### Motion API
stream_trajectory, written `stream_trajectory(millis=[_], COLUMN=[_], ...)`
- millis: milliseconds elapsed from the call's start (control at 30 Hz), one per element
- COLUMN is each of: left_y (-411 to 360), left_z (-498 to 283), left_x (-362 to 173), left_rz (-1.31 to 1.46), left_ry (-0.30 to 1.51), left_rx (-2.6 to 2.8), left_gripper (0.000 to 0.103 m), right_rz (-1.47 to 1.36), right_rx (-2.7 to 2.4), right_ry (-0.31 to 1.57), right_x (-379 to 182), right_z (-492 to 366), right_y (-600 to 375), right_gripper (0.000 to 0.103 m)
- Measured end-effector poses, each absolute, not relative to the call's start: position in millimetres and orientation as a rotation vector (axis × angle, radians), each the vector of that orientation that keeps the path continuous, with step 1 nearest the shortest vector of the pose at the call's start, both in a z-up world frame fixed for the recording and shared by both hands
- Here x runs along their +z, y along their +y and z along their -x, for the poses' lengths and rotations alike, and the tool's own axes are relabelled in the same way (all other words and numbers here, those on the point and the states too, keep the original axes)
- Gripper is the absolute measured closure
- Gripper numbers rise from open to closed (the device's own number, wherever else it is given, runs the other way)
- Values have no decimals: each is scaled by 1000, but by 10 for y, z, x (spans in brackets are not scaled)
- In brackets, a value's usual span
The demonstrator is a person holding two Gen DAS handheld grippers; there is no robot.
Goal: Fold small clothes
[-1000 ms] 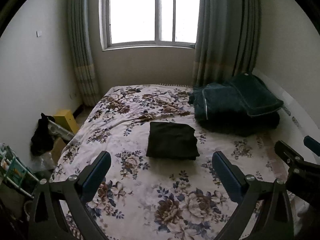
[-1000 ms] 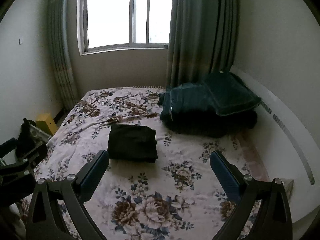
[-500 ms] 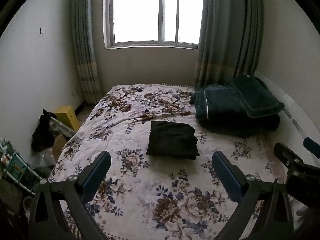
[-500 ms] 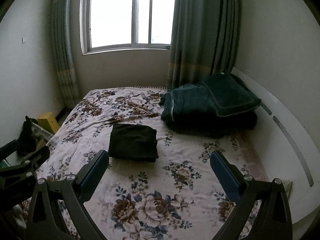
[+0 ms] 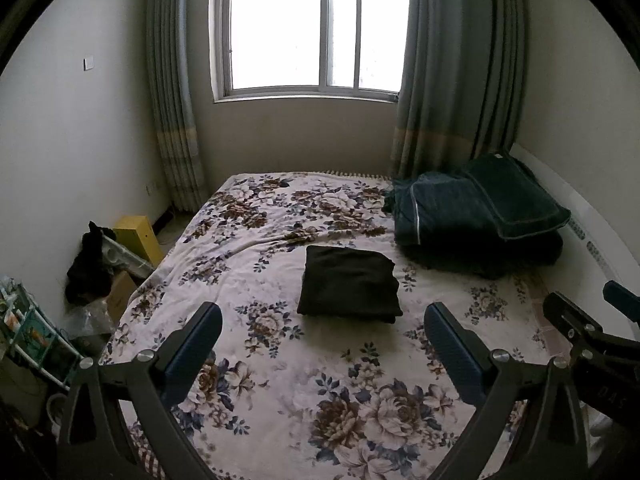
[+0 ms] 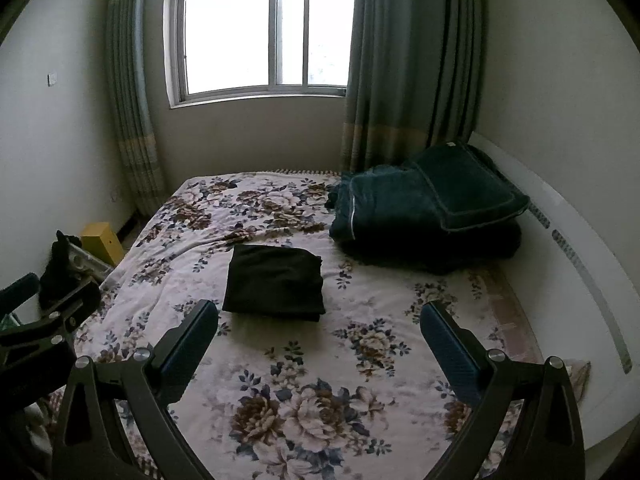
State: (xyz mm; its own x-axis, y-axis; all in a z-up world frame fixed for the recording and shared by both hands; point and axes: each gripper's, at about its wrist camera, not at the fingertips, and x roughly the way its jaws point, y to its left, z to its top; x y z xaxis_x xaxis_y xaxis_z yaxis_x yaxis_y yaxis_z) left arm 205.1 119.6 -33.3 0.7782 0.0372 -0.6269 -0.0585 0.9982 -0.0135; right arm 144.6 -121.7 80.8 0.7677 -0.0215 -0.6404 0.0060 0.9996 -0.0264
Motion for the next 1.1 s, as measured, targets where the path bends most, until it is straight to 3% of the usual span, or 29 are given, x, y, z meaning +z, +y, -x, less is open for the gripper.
stream_trajectory(millis=[1100], left_y=[1121], left_z=[-2038], left_x=[-168], left_rz=[19], left_ry=[646], left_rx=[55], left_gripper=[0], right_rz=[18], right_rx=[-20], right_ry=[691], right_x=[831], right_z=[-1473], right_y=[-1130], right_gripper=[1])
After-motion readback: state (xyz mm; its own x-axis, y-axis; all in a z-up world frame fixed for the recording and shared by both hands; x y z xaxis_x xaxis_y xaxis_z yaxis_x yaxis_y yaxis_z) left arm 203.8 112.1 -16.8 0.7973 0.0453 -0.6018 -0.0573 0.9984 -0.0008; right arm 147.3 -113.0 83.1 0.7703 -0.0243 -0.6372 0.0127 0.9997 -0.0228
